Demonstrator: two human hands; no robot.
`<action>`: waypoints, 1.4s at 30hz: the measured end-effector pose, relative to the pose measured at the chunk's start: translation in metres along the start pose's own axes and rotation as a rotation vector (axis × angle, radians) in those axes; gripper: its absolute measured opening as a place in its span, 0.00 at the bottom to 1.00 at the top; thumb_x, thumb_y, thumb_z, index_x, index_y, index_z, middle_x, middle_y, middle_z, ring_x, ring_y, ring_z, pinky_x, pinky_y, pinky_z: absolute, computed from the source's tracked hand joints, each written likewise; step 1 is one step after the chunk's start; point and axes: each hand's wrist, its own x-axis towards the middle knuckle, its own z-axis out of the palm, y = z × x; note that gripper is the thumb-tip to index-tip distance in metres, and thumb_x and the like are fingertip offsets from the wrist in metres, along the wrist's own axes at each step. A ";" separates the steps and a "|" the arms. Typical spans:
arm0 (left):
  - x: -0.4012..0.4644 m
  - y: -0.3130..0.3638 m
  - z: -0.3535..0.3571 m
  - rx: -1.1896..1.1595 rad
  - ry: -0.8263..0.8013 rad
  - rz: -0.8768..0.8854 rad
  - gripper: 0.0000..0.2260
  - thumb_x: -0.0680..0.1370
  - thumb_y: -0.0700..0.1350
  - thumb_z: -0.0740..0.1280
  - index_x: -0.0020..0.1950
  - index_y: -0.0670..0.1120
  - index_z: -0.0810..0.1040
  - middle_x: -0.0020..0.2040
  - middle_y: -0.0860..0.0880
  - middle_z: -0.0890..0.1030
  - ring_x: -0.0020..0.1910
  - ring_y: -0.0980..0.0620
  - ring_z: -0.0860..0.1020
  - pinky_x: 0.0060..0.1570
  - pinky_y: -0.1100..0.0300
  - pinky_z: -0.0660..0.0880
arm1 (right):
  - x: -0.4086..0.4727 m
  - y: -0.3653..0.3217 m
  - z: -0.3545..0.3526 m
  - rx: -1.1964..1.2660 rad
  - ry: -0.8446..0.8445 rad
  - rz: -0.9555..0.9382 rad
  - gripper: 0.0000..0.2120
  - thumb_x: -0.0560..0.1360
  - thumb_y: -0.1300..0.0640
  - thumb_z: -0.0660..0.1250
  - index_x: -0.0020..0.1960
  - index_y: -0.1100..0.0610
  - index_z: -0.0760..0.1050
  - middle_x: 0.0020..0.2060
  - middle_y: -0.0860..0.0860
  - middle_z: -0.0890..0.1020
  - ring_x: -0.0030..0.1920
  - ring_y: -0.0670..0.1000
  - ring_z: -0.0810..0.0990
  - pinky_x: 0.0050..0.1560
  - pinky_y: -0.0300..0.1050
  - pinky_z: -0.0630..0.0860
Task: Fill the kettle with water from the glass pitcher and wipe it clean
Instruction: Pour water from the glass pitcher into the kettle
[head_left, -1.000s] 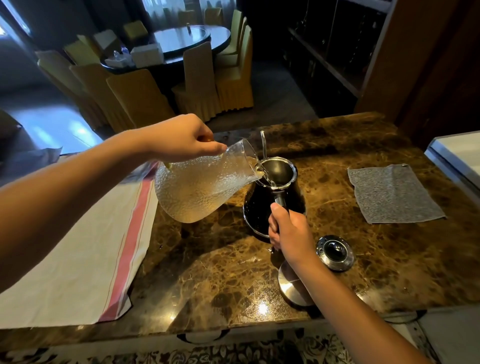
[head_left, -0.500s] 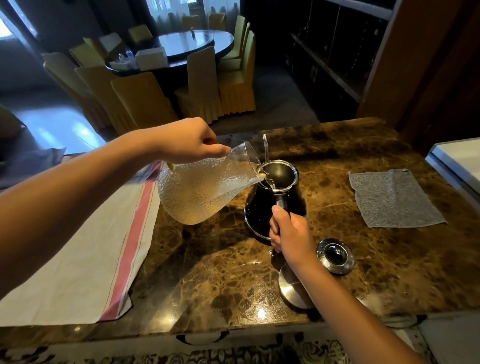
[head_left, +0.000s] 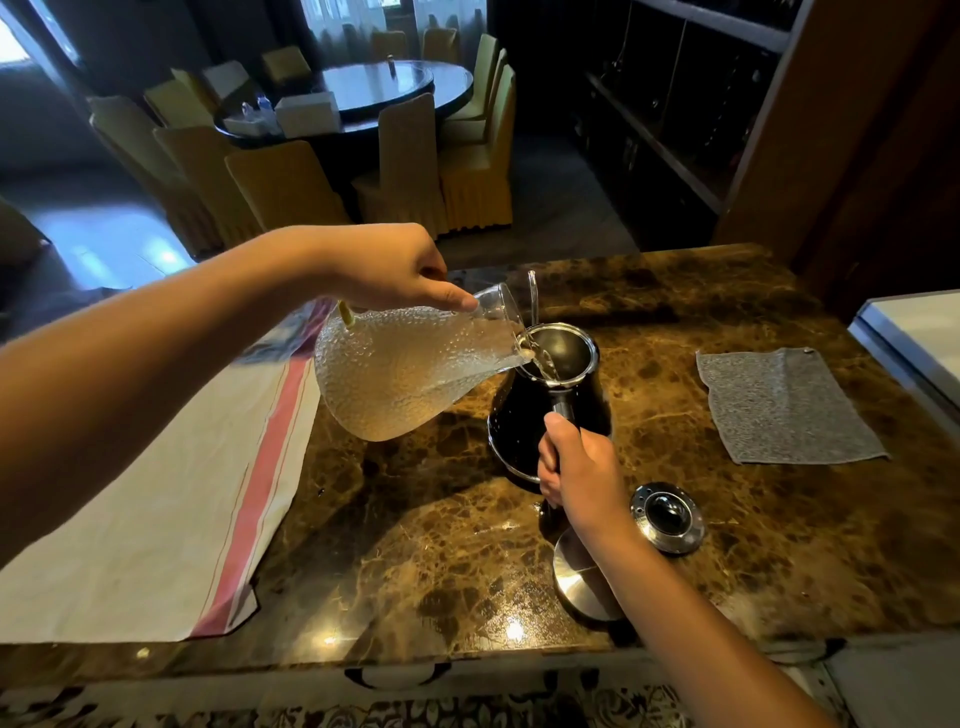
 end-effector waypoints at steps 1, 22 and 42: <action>0.001 0.000 -0.001 0.009 -0.002 -0.002 0.26 0.75 0.67 0.65 0.41 0.43 0.80 0.31 0.48 0.71 0.28 0.53 0.69 0.28 0.61 0.65 | 0.000 0.000 0.000 0.000 0.000 -0.002 0.30 0.76 0.41 0.61 0.33 0.67 0.61 0.22 0.52 0.64 0.24 0.50 0.62 0.26 0.44 0.60; 0.009 -0.006 -0.002 0.004 -0.034 -0.008 0.34 0.71 0.71 0.64 0.51 0.40 0.83 0.32 0.46 0.75 0.29 0.50 0.73 0.26 0.62 0.68 | -0.001 -0.002 0.001 0.009 0.017 0.025 0.22 0.79 0.47 0.60 0.33 0.60 0.66 0.22 0.50 0.65 0.23 0.49 0.63 0.26 0.43 0.60; 0.011 0.001 -0.011 0.083 -0.095 -0.019 0.35 0.72 0.73 0.64 0.51 0.41 0.83 0.45 0.36 0.85 0.46 0.34 0.84 0.45 0.44 0.82 | 0.000 0.000 0.000 -0.008 0.005 0.013 0.25 0.78 0.43 0.61 0.32 0.62 0.66 0.22 0.51 0.65 0.24 0.51 0.63 0.27 0.45 0.60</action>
